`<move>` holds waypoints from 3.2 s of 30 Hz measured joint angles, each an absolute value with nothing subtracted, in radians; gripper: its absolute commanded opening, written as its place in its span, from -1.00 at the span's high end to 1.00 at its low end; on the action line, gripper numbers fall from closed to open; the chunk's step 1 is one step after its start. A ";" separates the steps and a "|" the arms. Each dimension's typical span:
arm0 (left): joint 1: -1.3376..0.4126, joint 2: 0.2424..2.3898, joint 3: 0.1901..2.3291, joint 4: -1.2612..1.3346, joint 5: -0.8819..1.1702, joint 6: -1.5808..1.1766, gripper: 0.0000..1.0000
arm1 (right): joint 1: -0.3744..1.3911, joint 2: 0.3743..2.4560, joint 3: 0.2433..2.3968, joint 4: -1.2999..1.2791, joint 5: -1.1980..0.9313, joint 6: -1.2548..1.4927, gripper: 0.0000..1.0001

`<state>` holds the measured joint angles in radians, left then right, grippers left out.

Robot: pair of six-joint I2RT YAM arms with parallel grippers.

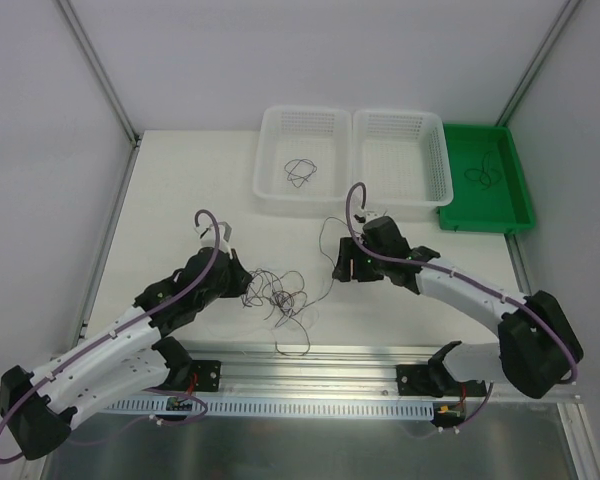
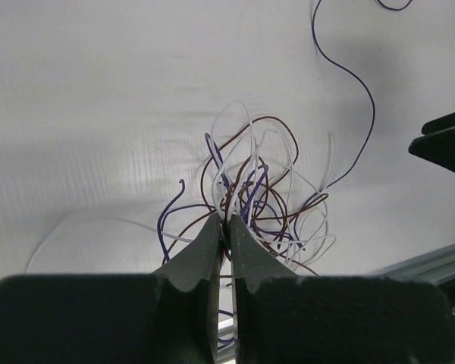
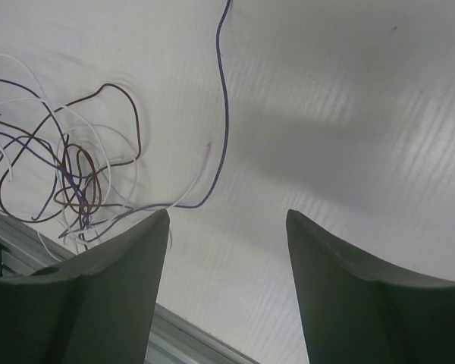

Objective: Untangle the cables
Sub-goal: Untie the cable, then place the cable in the bin.

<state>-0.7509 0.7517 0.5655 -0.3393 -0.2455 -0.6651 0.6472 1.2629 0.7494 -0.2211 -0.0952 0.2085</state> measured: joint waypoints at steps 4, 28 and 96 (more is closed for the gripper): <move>-0.751 0.737 0.546 -0.341 -0.246 -0.666 1.00 | 0.657 1.381 0.714 -0.088 -0.114 0.287 -0.31; -0.611 0.705 0.488 -0.366 -0.476 -0.705 1.00 | 0.478 0.918 0.883 -0.385 0.033 0.160 0.99; -0.403 0.715 0.724 -0.633 -0.162 -0.345 -0.98 | 0.365 2.238 2.218 -0.236 -0.293 -0.013 -0.47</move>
